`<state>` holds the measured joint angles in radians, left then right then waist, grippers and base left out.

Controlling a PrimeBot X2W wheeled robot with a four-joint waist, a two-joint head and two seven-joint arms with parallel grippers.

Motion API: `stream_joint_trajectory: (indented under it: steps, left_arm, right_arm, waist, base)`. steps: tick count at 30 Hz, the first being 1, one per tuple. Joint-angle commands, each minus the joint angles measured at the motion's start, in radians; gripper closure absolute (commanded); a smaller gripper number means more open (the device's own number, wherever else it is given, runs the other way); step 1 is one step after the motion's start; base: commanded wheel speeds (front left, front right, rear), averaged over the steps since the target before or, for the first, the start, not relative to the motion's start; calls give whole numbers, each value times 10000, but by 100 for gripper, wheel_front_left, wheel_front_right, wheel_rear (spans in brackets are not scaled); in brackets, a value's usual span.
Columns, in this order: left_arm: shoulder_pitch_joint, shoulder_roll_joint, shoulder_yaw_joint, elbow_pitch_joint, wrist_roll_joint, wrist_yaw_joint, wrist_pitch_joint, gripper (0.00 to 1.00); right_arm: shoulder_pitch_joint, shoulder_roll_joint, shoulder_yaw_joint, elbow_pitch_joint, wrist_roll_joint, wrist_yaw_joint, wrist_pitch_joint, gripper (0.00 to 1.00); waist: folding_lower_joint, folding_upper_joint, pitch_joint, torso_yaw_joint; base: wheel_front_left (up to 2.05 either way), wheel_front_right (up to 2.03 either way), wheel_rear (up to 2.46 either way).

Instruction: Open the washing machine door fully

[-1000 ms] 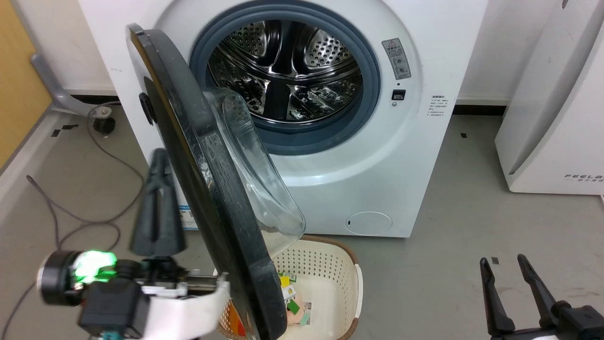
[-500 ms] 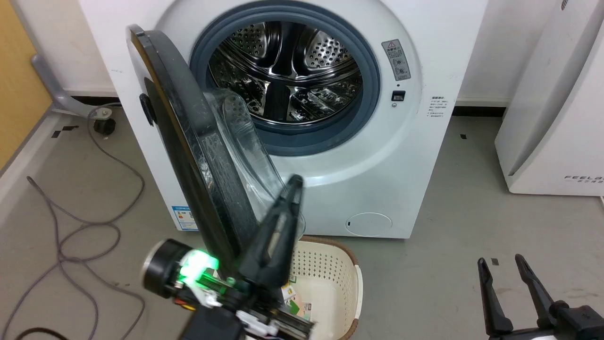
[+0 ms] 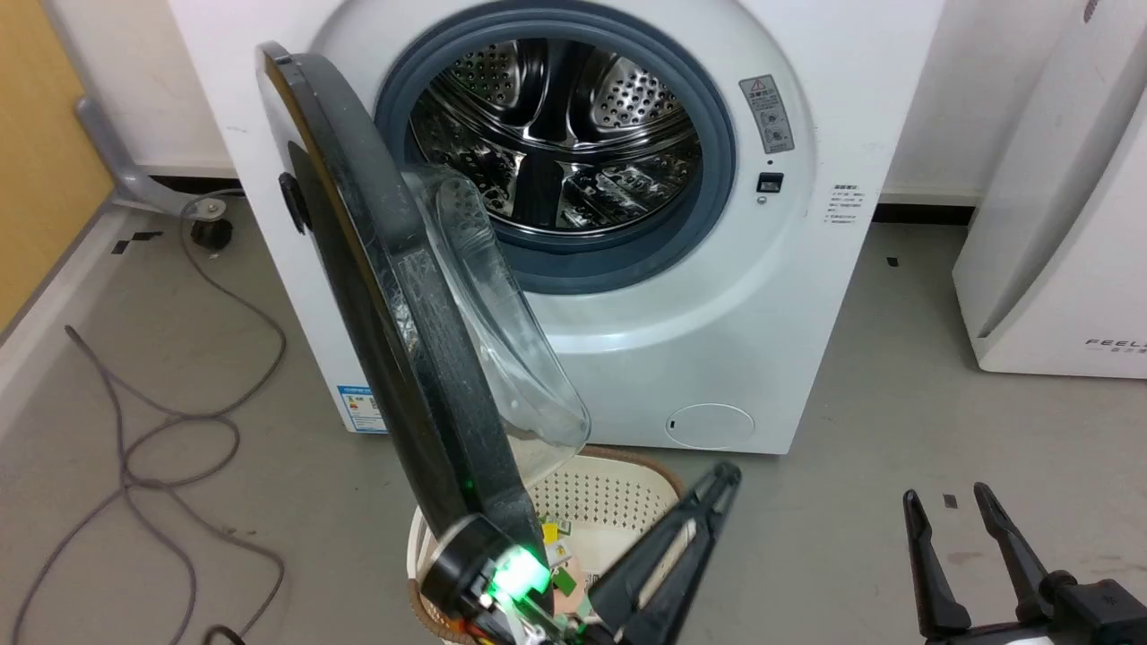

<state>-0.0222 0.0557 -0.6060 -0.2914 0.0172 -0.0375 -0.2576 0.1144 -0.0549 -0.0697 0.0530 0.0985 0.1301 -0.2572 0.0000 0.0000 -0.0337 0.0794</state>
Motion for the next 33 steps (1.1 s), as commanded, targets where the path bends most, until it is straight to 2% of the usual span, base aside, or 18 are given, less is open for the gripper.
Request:
stream_joint_trajectory:
  steps: [1, 6, 14, 24, 33]
  left_arm:
    - [151, 69, -45, 72, -3, -22, -42, 100]
    - [489, 76, -213, 585, -111, 155, -42, 100]
    - [860, 216, 99, 1451, -290, 519, -42, 100]
    - [822, 402, 804, 2713, -502, 752, -42, 100]
    - [994, 429, 1085, 2854, -551, 774, -42, 100]
  right_arm:
    - [98, 47, -8, -7, 69, 6, -45, 0]
    - [90, 47, -7, 18, 49, 6, -45, 0]
    - [115, 47, -68, 56, 105, 6, -45, 0]
    - [36, 47, -38, 86, 89, 6, -45, 0]
    - [71, 47, -230, 99, 146, 6, -45, 0]
  waist:
    - [0, 0, 9, 30]
    - [0, 0, 46, 147]
    - [0, 0, 99, 404]
    - [0, 0, 182, 679]
    - [0, 0, 179, 1119]
  base:
    - [0, 0, 0]
    - [0, 0, 0]
    - [0, 0, 0]
    - [0, 0, 0]
    - [0, 0, 0]
